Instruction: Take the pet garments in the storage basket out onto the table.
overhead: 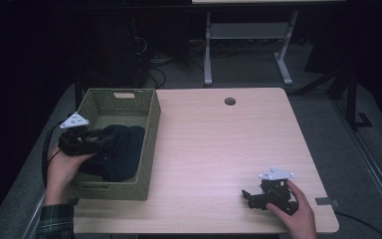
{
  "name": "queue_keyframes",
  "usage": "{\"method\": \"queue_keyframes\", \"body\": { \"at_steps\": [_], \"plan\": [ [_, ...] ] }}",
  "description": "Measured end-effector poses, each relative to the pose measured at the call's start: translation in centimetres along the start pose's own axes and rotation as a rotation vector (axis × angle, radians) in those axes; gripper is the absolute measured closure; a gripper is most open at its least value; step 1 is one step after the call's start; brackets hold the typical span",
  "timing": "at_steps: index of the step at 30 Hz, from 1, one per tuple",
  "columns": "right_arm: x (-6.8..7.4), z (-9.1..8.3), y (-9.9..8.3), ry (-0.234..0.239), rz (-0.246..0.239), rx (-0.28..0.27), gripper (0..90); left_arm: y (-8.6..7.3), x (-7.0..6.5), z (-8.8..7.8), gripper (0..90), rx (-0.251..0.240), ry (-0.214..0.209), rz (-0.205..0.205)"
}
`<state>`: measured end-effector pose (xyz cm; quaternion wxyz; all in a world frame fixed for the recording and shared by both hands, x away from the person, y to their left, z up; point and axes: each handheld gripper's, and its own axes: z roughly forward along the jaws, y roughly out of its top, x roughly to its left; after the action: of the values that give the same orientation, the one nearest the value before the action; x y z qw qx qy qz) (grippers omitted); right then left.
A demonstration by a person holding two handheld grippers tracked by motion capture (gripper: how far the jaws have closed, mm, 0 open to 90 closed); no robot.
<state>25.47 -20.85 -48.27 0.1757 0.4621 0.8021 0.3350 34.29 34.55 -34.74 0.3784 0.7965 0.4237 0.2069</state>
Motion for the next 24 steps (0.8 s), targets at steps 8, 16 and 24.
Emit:
{"method": "queue_keyframes", "body": {
  "at_steps": [8, 16, 24],
  "plan": [
    [0.0, 0.0, 0.0, 0.000, 0.000, 0.000, 0.4, -0.6, 1.0, -0.1, 42.6, 0.013, 0.019, -0.014],
    [0.0, 0.0, 0.0, 0.000, -0.001, 0.000, 0.4, -1.0, 2.1, -0.4, 42.4, 0.027, 0.045, -0.013],
    [0.0, 0.0, 0.0, 0.000, 0.002, -0.001, 0.4, -1.4, 2.4, -0.2, 40.0, 0.062, 0.051, -0.019]
  ]
}}
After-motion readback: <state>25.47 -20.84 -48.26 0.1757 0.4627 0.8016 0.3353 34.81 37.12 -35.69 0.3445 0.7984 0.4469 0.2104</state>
